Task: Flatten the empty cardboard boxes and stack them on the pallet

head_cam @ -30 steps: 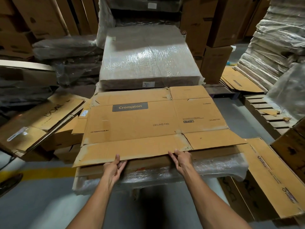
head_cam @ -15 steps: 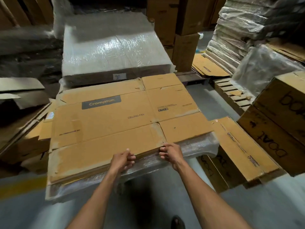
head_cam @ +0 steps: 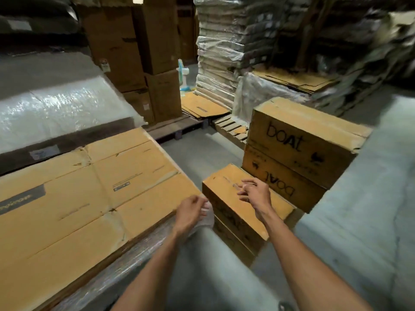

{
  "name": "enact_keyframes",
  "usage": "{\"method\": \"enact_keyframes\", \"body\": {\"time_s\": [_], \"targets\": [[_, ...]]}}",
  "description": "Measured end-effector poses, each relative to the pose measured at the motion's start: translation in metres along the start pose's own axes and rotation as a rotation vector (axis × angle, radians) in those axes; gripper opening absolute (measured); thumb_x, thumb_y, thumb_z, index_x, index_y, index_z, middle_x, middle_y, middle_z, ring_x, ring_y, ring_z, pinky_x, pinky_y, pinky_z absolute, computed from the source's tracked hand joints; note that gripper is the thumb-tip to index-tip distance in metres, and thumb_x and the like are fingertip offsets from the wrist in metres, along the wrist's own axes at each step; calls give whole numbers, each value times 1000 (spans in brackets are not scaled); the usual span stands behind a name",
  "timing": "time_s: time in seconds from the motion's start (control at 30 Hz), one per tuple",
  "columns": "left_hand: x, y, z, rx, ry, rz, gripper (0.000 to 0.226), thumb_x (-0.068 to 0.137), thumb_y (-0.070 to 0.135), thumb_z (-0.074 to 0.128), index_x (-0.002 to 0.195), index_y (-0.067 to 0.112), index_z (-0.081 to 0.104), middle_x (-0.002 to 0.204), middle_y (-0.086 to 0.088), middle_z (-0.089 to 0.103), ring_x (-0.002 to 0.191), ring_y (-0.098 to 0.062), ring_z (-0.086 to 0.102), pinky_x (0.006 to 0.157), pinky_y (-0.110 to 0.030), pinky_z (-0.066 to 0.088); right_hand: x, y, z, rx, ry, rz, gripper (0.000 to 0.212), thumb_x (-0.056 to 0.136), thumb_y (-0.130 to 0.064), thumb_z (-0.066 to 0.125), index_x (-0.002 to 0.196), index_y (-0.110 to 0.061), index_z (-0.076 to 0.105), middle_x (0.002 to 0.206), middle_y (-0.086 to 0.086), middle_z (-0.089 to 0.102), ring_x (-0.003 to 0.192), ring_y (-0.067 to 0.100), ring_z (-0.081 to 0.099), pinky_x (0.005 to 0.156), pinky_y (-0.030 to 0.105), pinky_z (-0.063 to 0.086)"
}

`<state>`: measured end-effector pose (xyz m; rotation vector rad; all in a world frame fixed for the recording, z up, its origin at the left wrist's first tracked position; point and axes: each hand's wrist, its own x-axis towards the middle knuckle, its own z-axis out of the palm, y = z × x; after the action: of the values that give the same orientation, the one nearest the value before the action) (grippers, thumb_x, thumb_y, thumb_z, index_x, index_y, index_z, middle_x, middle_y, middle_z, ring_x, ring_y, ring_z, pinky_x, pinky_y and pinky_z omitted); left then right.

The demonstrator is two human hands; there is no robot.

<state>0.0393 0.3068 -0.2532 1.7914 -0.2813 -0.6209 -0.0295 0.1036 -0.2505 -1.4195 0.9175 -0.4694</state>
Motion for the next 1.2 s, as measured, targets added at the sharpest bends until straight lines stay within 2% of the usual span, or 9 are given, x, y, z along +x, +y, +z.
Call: {"method": "enact_keyframes", "body": {"time_s": [0.1,0.2,0.4,0.53,0.67,0.8,0.93,1.1,1.2], "targets": [[48,45,107,-18,-57,17,22,103,27,56,106,9,69,85,-1,75,73,-15,67,62,-24,51,68,-22,-95,33,128,-55,21,96,1,55,96,-15,70,94,11,75,77,23,72,72,40,61],[93,86,224,16,-84,53,24,102,32,56,110,14,70,86,3,77,76,-15,71,64,-27,51,140,-34,-194,62,254,-83,24,95,2,55,96,-15,71,93,8,76,74,19,71,70,35,61],[135,141,421,-31,-85,41,17,101,35,58,113,28,67,104,8,72,96,-11,69,87,-34,59,244,-52,-358,33,375,-154,19,96,-3,59,94,-17,73,87,2,76,68,18,70,64,30,61],[152,170,507,-69,-52,9,31,100,38,60,130,26,58,120,9,63,111,-10,61,99,-37,54,295,-68,-433,79,517,-176,17,91,-4,59,90,-14,72,81,2,75,60,12,62,53,26,51],[165,192,563,-123,-31,-68,59,98,43,62,150,24,40,147,1,48,128,-17,50,110,-41,45,352,-78,-473,53,455,-93,11,95,-18,63,101,-16,71,88,-1,69,79,16,63,68,32,55],[178,200,596,-115,-22,-155,89,95,51,63,162,23,12,169,-4,16,150,-27,26,122,-51,27,408,-83,-489,-21,402,-15,25,95,-29,63,117,-18,67,113,3,67,102,22,61,90,44,57],[190,197,613,-159,20,-220,104,93,50,66,162,19,-6,171,-3,-4,156,-27,7,125,-50,12,449,-87,-498,-82,326,67,48,93,-37,62,136,-18,58,128,6,61,110,27,57,95,46,53],[202,194,628,-187,14,-303,109,92,53,66,162,19,-10,170,-3,-7,156,-27,3,125,-51,11,485,-83,-497,-153,209,109,57,91,-46,59,142,-19,53,137,5,57,119,27,54,99,49,52],[203,197,635,-208,26,-294,111,90,50,70,162,21,-8,170,-3,-9,156,-28,3,125,-50,11,494,-80,-493,-166,168,107,62,83,-49,62,137,-22,55,131,5,60,116,28,56,100,50,52]]}}
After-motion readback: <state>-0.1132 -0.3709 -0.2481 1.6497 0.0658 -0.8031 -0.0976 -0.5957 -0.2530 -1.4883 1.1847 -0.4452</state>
